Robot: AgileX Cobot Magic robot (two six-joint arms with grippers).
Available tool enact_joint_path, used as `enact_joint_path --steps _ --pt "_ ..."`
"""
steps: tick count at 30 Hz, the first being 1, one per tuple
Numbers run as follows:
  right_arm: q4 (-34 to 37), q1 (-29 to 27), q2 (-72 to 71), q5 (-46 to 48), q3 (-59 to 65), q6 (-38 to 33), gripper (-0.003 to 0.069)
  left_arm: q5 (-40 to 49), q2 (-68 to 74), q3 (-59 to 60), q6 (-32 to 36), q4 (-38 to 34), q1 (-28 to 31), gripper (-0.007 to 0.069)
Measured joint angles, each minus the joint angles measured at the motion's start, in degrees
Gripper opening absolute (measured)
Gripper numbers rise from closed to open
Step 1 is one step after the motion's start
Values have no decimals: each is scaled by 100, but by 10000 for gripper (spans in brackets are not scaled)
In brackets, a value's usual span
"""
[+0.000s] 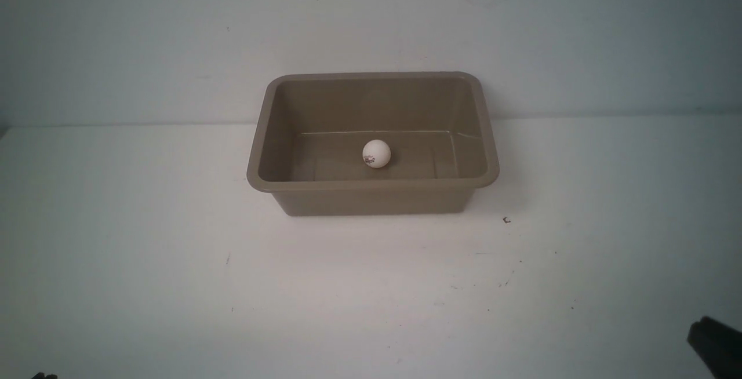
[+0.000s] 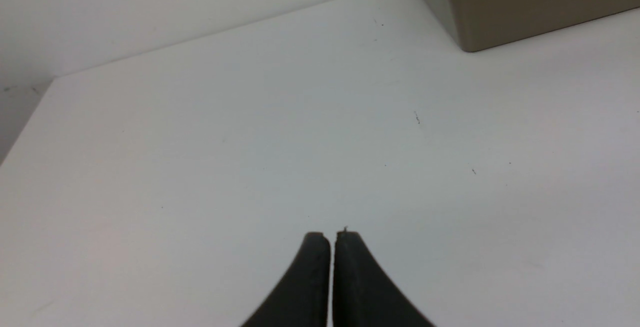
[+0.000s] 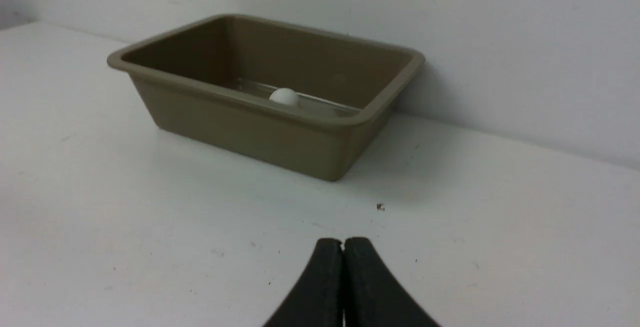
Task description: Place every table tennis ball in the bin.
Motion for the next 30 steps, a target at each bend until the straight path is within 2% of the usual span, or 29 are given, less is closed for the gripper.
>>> enact_joint_path --steps 8,18,21,23,24,26,30 --pt "-2 -70 -618 -104 273 142 -12 0 0 0 0 0 0 -4" --pt "-8 -70 -661 -353 273 148 -12 0 0 0 0 0 0 -4" --pt "353 -70 -661 -369 273 -21 -11 0 0 0 0 0 0 -4" --pt "890 -70 -661 -273 273 -476 -11 0 0 0 0 0 0 -4" --pt "1513 -70 -661 -194 273 -958 -11 0 0 0 0 0 0 -4" --pt "2195 -70 -661 -93 273 -1793 -11 0 0 0 0 0 0 -4" --pt "4379 -70 -661 87 273 -4169 -11 0 0 0 0 0 0 -4"
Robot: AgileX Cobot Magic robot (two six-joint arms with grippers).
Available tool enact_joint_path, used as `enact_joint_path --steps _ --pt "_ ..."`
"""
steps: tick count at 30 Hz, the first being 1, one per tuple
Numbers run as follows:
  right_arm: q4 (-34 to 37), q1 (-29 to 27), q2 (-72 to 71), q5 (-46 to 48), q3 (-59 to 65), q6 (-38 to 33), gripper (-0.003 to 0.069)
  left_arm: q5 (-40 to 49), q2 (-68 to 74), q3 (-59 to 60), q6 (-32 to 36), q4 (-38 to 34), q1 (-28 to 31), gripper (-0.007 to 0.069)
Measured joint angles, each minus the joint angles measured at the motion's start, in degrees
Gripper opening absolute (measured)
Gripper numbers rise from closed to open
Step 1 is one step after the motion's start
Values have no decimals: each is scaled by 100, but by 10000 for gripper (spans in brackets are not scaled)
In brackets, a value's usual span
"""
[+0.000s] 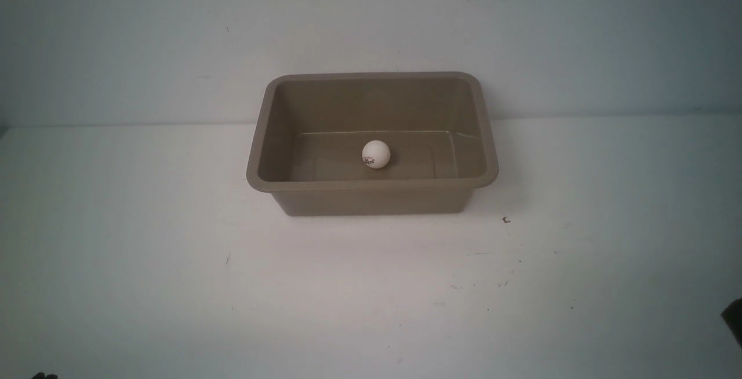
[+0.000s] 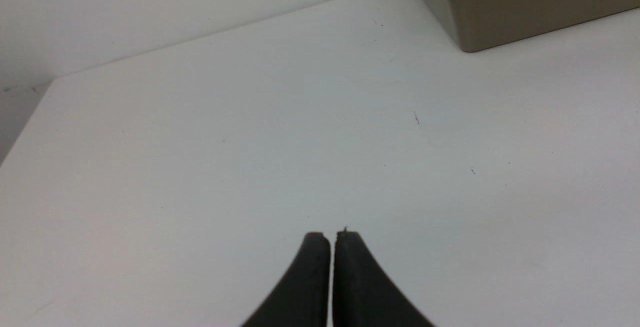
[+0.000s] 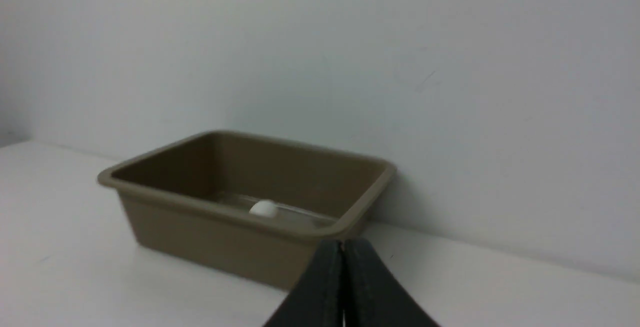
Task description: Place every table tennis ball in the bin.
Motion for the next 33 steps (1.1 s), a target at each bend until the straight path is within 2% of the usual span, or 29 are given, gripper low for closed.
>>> enact_joint_path --steps 4,7,10,15,33 --pt "2202 0 0 645 0 -2051 -11 0 0 0 0 0 0 -4" --pt "3236 0 0 1317 0 -3186 -11 0 0 0 0 0 0 -4" --pt "3774 0 0 1799 0 -3724 -11 0 0 0 0 0 0 -4" --pt "4016 0 0 2135 101 -4040 -11 0 0 0 0 0 0 -4" --pt "4059 0 0 2909 172 -4094 -11 0 0 0 0 0 0 -4"
